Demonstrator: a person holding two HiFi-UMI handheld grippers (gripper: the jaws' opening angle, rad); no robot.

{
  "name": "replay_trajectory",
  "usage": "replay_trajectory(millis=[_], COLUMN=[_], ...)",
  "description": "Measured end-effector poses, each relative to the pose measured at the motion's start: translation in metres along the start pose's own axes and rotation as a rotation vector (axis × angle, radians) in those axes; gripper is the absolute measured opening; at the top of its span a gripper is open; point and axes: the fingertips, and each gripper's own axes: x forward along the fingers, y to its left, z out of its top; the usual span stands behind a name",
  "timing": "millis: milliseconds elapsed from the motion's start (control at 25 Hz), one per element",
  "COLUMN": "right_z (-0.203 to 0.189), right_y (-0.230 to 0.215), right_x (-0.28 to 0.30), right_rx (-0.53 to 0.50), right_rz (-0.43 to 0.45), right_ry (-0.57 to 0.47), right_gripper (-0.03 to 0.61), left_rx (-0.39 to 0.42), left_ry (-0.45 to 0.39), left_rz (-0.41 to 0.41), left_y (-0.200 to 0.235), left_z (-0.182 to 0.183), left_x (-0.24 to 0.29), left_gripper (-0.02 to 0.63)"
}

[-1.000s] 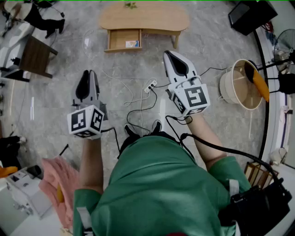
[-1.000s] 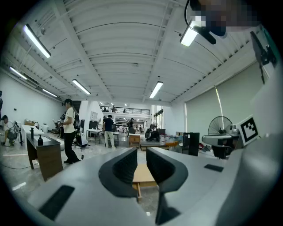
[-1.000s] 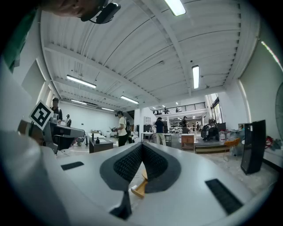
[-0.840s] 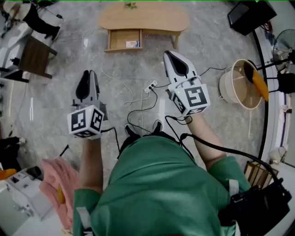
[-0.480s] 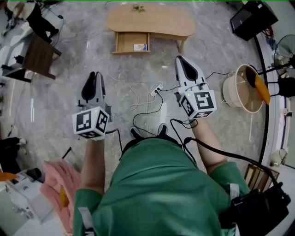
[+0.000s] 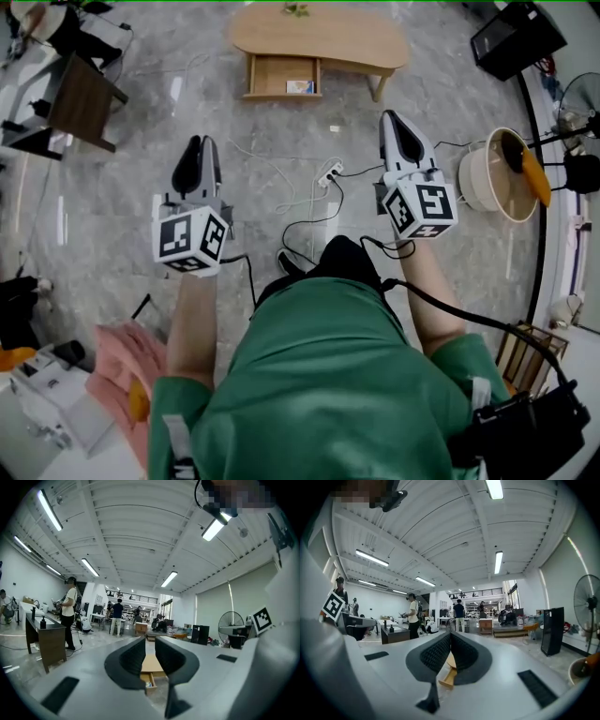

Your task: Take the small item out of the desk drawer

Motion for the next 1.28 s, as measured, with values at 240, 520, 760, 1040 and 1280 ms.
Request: replay_trajectory(millis=[240,520,760,1040,1280], right_z=[-0.002,-0.012,-0.025,-0.043,-0.049], right_y=[0.016,0.035,0.023,-0.032,-0.092], right_x=[0.018,0.073,0.138,0.235,0.311], right_rx=[0.001,0.019,0.038,0.087,0.099], right_rz=[-0.002,0.043,0.087,0.093,0.104], right_ry=[0.026,0.042,0.051,0.084,0.111], right_gripper=[0.023,0.023,0.023,0.023,0.023], left_rx=[-0.027,-0.021,-0.016,0.004,0.009], left_ry=[0.004,0.015,0.029,0.062,0.099], left_rz=[0.013,0.051,0.081,0.073,0.07], left_y=[0.03,0.069,0.088,0.095,0.084], left_z=[-0.001,0.0,-0.003,-0.003,-0.003], left_x=[0.002,0.022,0.076,0.187,0.29], left_gripper=[0.075,0.075,0.075,0.075,0.075])
